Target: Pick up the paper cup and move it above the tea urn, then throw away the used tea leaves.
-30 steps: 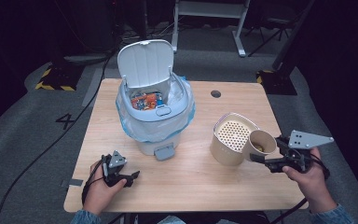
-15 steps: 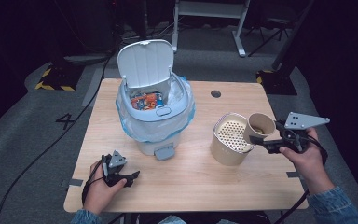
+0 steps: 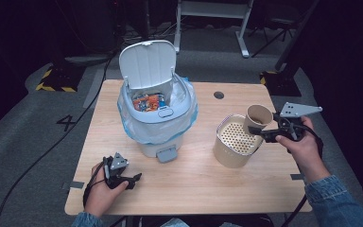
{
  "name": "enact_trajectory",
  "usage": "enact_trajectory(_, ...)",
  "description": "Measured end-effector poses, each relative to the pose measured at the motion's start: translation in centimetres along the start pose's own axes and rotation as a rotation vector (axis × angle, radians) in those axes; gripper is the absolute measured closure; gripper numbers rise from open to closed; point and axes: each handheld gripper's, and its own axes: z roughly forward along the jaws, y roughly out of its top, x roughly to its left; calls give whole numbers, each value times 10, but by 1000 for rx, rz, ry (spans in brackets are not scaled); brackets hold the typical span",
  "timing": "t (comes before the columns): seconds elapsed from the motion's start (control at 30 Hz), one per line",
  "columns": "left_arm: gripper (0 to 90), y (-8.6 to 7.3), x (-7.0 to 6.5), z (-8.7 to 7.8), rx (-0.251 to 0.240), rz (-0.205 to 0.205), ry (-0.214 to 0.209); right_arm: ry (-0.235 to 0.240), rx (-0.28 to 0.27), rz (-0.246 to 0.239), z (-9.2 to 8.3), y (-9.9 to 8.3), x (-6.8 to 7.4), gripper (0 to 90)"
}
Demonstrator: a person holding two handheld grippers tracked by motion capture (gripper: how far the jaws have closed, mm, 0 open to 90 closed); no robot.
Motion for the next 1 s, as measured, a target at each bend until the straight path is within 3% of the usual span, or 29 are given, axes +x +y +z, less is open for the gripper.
enact_trajectory(0.23, 194, 0, 0, 1, 0, -12, -4, -9, 5, 17, 9, -1, -9, 317)
enact_trajectory(0.43, 194, 0, 0, 1, 0, -11, -3, -27, 20, 2, 17, -3, -11, 318)
enact_trajectory(0.63, 194, 0, 0, 1, 0, -9, -2, -84, 41, -98, 17, -1, -12, 323)
enact_trajectory(0.83, 195, 0, 0, 0, 3, 1, 5, -150, 56, -308, 15, -1, -8, 331)
enact_trajectory(0.9, 195, 0, -1, 0, 2, -2, 4, -159, 66, -350, 16, -2, -7, 335)
enact_trajectory(1.0, 194, 0, -1, 0, 2, -3, 4, -194, 89, -465, 16, -3, -4, 338)
